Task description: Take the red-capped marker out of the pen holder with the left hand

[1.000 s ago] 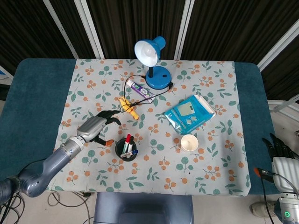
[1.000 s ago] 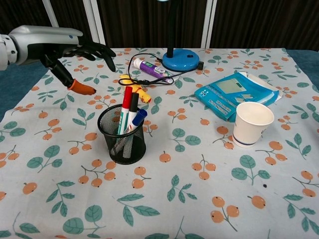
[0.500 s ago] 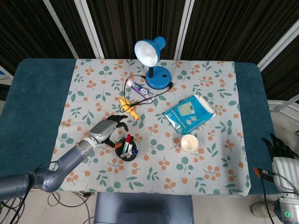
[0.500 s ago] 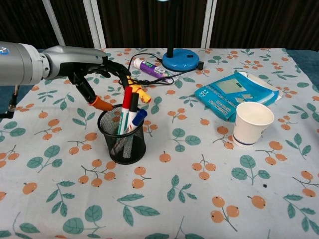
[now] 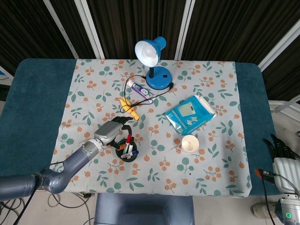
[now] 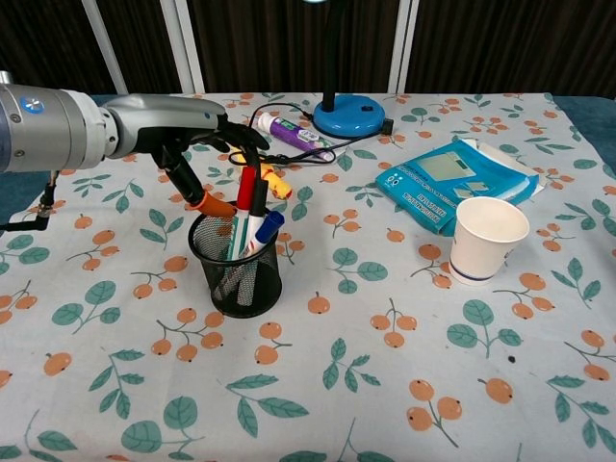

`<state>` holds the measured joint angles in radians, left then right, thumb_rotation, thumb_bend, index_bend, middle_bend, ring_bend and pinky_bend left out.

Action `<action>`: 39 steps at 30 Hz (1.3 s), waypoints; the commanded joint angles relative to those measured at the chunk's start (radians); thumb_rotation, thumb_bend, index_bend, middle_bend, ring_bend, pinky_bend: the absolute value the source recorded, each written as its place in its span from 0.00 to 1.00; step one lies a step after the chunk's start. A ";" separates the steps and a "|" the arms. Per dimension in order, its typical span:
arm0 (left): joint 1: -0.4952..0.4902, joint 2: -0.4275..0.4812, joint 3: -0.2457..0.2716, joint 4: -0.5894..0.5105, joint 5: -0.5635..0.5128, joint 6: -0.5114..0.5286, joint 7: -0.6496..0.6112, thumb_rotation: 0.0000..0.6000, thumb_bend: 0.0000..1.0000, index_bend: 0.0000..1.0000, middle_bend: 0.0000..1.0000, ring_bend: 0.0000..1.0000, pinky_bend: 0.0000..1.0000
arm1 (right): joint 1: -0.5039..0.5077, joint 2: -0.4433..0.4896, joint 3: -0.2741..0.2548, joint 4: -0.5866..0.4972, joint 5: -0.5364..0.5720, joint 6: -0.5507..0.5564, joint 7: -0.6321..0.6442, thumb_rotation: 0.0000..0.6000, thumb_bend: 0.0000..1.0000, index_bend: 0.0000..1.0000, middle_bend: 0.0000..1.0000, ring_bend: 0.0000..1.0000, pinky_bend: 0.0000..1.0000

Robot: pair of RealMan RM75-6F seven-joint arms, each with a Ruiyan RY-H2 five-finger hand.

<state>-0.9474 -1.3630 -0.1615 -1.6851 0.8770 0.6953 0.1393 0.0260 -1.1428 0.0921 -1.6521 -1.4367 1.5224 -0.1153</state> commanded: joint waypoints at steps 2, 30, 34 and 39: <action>-0.014 -0.006 0.001 0.001 -0.022 0.001 0.008 1.00 0.28 0.42 0.05 0.00 0.00 | 0.000 0.000 0.000 0.000 0.000 0.000 0.000 1.00 0.16 0.15 0.05 0.10 0.18; -0.026 -0.010 0.021 -0.001 -0.017 0.017 0.005 1.00 0.35 0.53 0.08 0.00 0.00 | 0.000 0.001 0.001 -0.001 0.001 0.000 0.001 1.00 0.16 0.15 0.05 0.10 0.18; -0.027 -0.005 0.028 -0.002 -0.021 0.023 0.016 1.00 0.38 0.55 0.09 0.00 0.00 | 0.000 0.001 0.001 -0.002 0.001 0.000 0.001 1.00 0.16 0.15 0.05 0.10 0.18; -0.030 0.006 0.022 -0.021 -0.027 0.025 0.012 1.00 0.40 0.55 0.09 0.00 0.00 | 0.000 0.001 0.001 -0.002 0.002 0.000 0.001 1.00 0.16 0.15 0.05 0.10 0.18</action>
<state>-0.9770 -1.3603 -0.1375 -1.7012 0.8488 0.7194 0.1534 0.0259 -1.1415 0.0932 -1.6544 -1.4348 1.5220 -0.1141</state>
